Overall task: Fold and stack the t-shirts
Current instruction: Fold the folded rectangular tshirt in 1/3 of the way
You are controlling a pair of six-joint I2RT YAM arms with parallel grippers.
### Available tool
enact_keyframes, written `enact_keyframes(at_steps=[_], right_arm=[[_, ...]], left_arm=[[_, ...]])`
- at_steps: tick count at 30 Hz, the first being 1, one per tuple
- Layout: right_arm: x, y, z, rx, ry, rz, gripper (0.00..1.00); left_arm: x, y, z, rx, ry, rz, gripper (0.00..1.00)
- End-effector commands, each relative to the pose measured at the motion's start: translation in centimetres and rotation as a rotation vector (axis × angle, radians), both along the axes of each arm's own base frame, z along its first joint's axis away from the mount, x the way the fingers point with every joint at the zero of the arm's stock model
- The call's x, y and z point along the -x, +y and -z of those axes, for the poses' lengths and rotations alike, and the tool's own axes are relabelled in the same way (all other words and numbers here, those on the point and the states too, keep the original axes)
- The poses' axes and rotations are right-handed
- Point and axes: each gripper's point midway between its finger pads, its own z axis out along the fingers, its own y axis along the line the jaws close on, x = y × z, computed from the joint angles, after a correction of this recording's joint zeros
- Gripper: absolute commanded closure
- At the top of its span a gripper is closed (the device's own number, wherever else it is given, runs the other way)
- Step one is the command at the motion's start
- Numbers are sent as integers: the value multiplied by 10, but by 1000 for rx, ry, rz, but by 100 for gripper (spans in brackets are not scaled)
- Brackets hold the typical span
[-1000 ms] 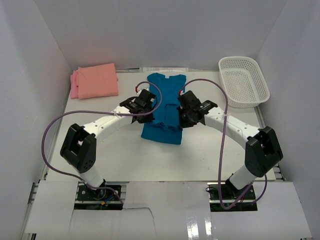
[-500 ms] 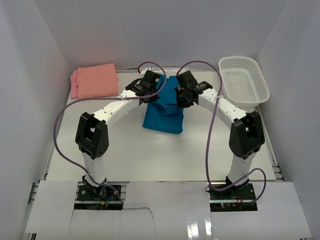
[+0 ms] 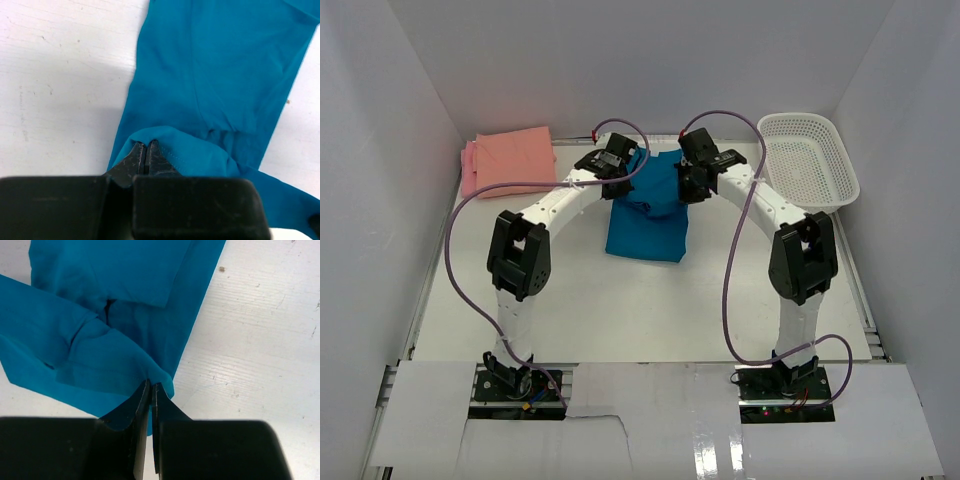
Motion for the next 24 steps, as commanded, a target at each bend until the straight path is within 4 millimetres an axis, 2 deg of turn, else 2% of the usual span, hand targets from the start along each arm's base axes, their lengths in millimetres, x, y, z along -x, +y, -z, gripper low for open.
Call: enact_keyframes(at_steps=[1,2,9,17,23,24], right_arm=[[-14,-1,-5,-2,-21,-4,92],[-16,-1,-3,0,-21,-1,92],[-30,-2,11,4,-3,12,92],[-45,-3,10,-14,-11,24,92],[-53,-7,19,-9,-3,45,91],[-56,-7,21,-6,-3,49,89]], left_arm=[[-13,-1,-15,22,-33,-3,100],[-15,-1,-8,19,-23,-4,100],[-27,-2,6,31,-2,-5,100],[-44,-6,7,49,-10,6,100],[-50,-3,9,58,-5,6,100],[-51,-3,9,59,-6,8,88]])
